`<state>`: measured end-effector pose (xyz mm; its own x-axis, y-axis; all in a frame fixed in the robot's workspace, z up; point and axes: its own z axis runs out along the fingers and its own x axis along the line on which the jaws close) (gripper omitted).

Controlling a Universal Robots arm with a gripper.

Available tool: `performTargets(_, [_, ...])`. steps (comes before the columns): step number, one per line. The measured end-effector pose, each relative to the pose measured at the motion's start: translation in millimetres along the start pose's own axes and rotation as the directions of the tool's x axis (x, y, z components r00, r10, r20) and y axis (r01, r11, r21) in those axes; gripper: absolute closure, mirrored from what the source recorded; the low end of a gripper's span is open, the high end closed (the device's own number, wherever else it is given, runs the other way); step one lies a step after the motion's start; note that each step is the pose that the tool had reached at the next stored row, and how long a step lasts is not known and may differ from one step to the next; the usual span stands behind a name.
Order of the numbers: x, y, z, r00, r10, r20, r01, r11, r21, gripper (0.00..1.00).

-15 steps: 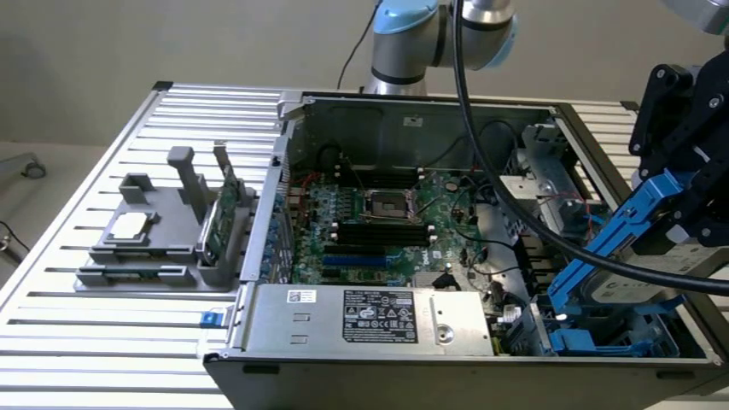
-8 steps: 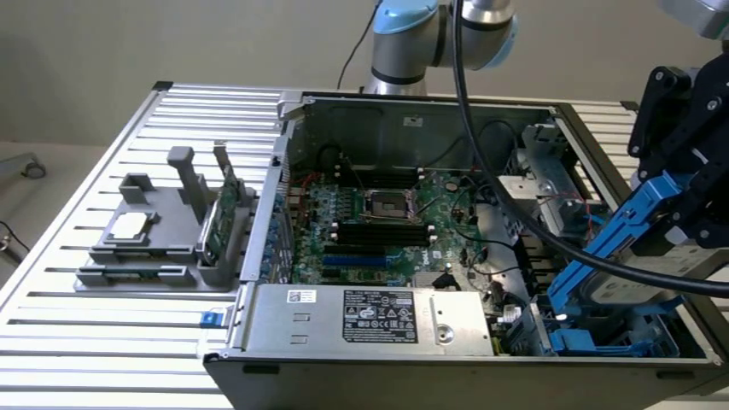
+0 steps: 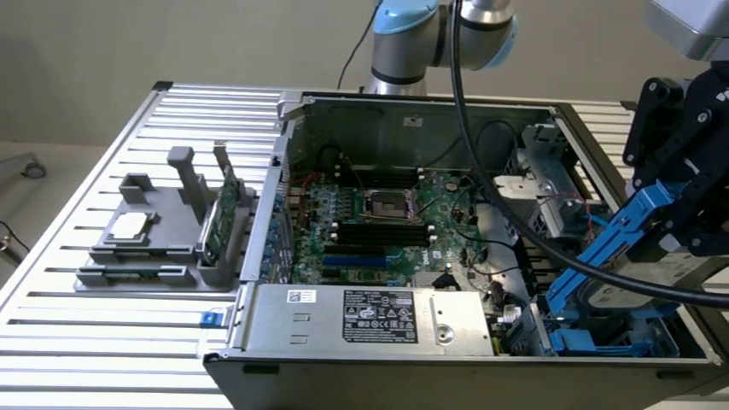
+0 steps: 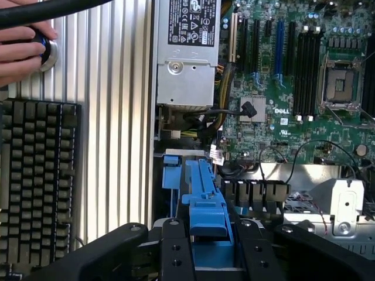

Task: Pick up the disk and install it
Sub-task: 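Insert the disk into the insertion slot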

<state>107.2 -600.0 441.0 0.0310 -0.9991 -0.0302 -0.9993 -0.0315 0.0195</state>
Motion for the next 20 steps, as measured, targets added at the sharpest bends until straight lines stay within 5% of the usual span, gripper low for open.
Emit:
performTargets(14, [0.1, -0.1, 3.5, 1.0000, 0.000, 0.0000, 0.000, 1.0000, 0.0008, 0.67])
performTargets(20, [0.2, 0.3, 5.5, 1.0000, 0.000, -0.0002, 0.000, 0.9999, 0.0123, 0.67])
